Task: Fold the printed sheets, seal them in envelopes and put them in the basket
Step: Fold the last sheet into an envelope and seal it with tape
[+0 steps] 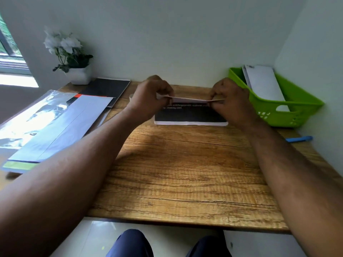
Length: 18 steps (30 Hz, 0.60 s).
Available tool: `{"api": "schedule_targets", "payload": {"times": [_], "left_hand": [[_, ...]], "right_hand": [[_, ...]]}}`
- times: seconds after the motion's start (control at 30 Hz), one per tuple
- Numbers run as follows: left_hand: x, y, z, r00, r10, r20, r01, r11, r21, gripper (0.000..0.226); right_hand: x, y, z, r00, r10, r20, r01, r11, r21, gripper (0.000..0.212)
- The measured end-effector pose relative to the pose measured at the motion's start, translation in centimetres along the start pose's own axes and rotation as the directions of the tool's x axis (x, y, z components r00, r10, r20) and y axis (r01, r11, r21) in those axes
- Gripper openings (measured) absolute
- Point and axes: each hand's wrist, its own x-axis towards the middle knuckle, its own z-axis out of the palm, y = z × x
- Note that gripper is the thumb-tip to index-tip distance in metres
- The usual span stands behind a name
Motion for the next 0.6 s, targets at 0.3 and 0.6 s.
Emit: {"api": "schedule_targets", "payload": {"times": [0.3,0.6], "left_hand": [[-0.2,0.2,1.3,0.849,-0.237,0.472,0.128,0.959,0.251,0.018],[-0.2,1.1,4.4,0.833,-0.244,0.497,0.132,0.959,0.250,0.040]], "right_hand": [[-0.7,0.1,0.1,0.806,0.156,0.570,-0.200,0.980,0.015,0.029],[-0.9,-1.3,2.7,0.876,0.144,0.460,-0.173,0.985,0.022,0.015]]}}
